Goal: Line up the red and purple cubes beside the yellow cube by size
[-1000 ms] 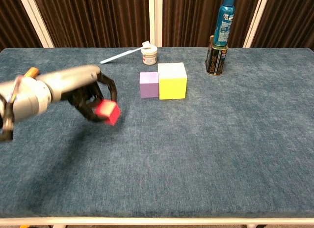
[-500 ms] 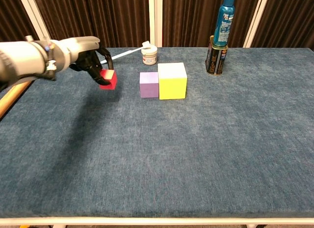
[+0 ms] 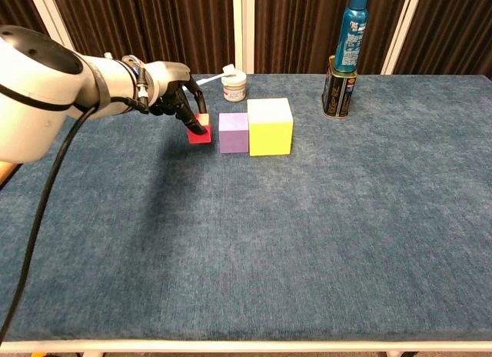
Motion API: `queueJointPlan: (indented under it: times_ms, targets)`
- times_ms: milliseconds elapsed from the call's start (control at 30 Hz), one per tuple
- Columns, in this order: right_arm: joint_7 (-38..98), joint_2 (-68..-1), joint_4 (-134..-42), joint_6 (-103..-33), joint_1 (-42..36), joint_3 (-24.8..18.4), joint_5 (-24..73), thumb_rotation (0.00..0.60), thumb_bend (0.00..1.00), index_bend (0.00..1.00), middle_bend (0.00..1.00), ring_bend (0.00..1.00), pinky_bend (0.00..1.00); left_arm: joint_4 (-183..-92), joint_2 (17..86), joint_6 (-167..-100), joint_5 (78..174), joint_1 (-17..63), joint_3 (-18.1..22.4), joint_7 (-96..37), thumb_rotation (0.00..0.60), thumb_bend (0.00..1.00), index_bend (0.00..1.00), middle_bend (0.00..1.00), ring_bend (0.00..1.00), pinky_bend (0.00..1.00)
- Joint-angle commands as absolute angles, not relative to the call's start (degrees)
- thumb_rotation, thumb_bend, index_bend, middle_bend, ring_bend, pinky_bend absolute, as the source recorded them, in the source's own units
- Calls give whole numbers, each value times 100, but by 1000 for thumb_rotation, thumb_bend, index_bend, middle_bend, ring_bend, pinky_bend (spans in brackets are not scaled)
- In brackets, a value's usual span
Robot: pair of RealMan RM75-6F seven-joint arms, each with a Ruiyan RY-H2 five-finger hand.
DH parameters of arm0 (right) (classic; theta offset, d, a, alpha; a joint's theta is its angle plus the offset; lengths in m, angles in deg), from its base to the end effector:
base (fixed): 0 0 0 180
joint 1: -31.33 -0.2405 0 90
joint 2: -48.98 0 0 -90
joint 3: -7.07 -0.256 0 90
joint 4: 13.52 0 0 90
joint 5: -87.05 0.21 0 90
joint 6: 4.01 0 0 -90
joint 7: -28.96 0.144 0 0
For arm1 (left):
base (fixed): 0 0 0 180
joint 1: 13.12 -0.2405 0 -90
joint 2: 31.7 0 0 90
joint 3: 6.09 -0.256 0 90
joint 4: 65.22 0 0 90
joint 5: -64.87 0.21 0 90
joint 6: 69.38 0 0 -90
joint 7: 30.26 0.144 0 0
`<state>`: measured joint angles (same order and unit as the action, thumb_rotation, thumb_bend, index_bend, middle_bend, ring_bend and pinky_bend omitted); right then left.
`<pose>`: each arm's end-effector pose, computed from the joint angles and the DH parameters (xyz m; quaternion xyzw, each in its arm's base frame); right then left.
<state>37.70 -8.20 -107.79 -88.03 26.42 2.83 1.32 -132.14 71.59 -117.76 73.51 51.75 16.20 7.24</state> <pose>-0.3112 -0.1864 0.1961 0.5777 -0.4042 0.4127 0.5767 -0.0790 0.4175 -0.0781 -0.6273 -0.5818 -0.2780 0.4367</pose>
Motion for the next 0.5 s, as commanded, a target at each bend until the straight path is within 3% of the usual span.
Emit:
queueJointPlan:
  times_ms: [33, 500]
  targets:
    - [3773, -813, -10773, -8799, 2647, 284, 144, 600, 271, 0, 110, 0, 82, -13073, 7265, -11813, 7330, 5226, 1570, 771, 600, 291, 522, 958, 1000, 1000]
    - [3786, -805, -10760, -8810, 2675, 282, 170, 600, 271, 0, 111, 0, 82, -12540, 7655, -11887, 7473, 5291, 1628, 746, 600, 286, 509, 958, 1000, 1000]
